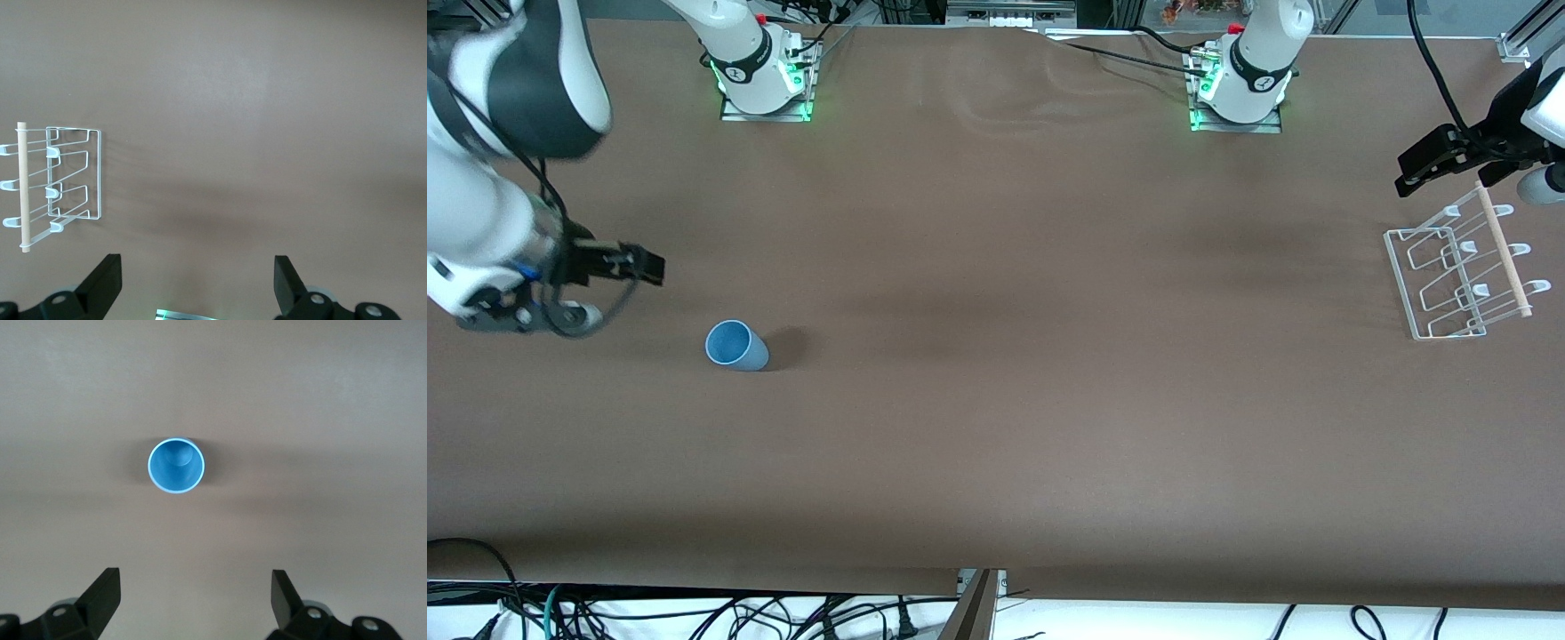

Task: Transfer cup to left arm and place on rack
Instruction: 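Reach the right gripper toward the blue cup lying on the table, then close the right gripper on the rim of the blue cup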

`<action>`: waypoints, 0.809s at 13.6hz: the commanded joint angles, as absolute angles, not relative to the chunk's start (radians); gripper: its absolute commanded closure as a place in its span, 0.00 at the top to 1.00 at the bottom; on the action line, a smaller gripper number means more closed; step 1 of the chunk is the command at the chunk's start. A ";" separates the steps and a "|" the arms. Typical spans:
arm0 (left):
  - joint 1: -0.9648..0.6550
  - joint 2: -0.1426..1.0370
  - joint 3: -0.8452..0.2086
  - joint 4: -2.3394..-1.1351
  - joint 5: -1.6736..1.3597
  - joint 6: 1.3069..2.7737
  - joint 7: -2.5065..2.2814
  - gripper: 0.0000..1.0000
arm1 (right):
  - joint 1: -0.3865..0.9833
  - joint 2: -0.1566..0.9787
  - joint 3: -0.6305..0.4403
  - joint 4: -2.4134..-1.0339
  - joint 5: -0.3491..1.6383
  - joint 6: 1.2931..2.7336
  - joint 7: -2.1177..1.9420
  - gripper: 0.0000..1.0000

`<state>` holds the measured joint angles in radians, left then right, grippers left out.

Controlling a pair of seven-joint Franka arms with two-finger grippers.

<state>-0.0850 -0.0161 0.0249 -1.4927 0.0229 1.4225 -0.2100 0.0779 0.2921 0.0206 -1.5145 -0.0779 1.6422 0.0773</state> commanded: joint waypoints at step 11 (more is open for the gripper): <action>-0.094 0.002 0.026 -1.466 0.066 1.411 -0.218 1.00 | 0.035 0.480 0.029 -1.698 -0.054 1.989 0.077 1.00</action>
<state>-0.0849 -0.0146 0.0250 -1.4925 0.0236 1.4225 -0.2100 0.0431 0.5071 0.0209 -1.6305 -0.0722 1.9368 0.0764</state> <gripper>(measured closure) 0.000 0.000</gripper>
